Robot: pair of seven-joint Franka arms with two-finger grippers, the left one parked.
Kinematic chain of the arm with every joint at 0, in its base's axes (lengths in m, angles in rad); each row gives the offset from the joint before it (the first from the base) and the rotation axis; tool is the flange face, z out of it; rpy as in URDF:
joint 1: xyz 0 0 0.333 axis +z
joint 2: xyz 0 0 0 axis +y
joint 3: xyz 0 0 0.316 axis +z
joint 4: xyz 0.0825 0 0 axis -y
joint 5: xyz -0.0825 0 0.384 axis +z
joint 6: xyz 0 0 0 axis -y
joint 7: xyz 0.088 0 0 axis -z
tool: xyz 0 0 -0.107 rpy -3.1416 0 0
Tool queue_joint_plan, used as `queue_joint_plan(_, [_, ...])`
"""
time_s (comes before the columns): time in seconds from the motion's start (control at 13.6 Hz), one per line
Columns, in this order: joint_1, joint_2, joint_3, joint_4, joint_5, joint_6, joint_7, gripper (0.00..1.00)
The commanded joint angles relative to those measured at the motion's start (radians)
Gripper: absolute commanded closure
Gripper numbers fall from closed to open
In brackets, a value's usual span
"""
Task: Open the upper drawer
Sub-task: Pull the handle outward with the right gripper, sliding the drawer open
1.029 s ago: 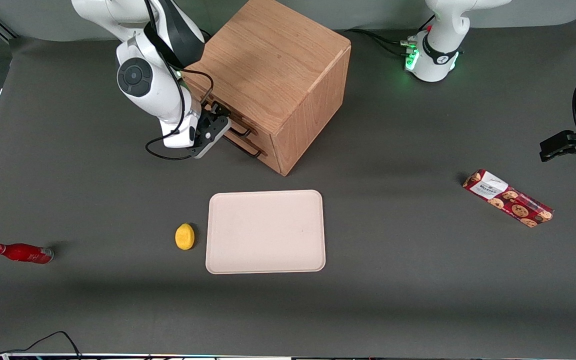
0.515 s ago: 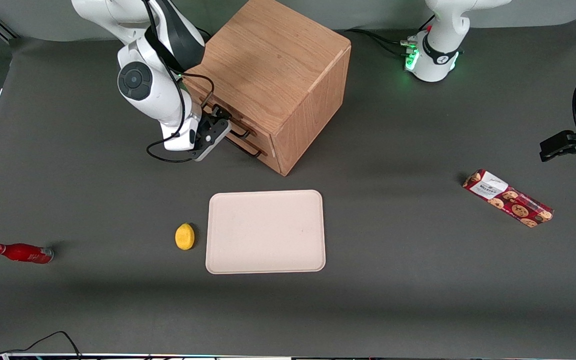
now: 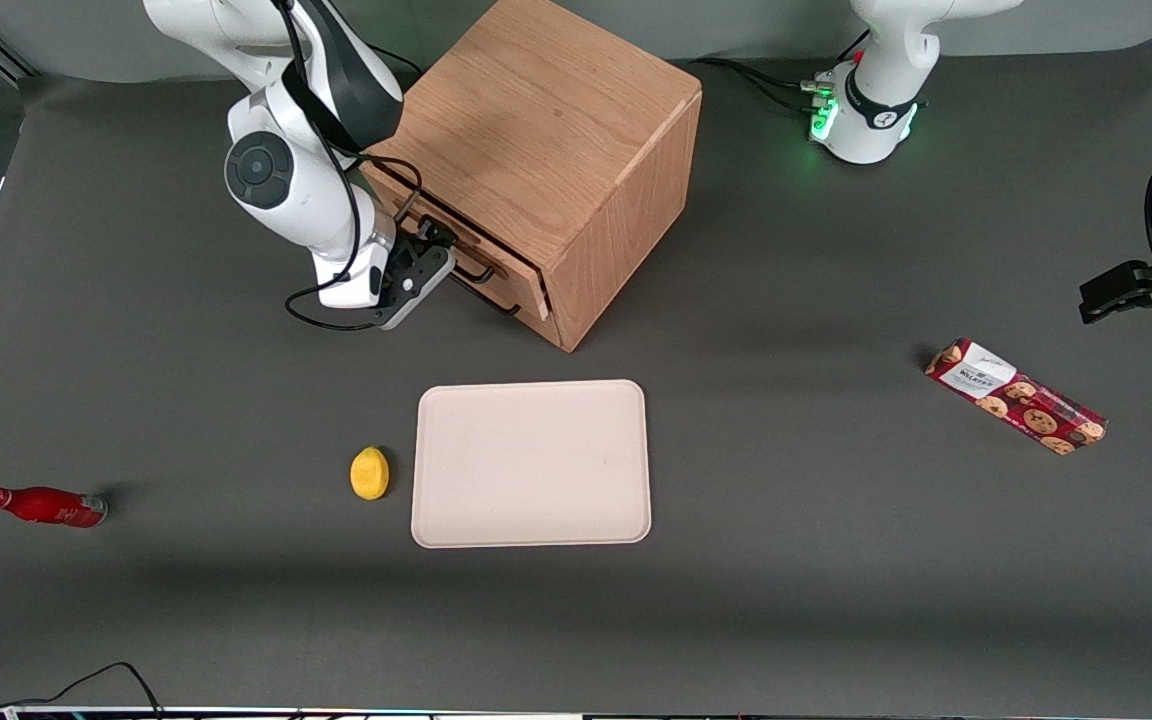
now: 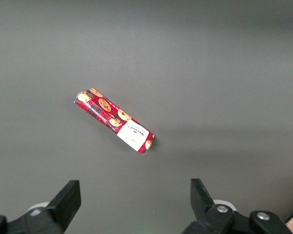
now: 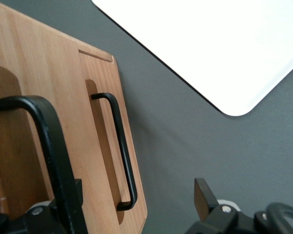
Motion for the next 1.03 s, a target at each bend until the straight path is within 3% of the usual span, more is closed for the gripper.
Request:
queue_joint_plan(0.0, [-0.014,0.011,-0.01,-0.003,-0.003,0.018,-0.034,0.0])
queue_joint_plan(0.37, [-0.018,0.021,-0.067,0.016,-0.071,0.018,-0.037,0.0])
queue_joint_plan(0.96, [-0.051,0.053,-0.103,0.069,-0.112,0.018,-0.035,0.0])
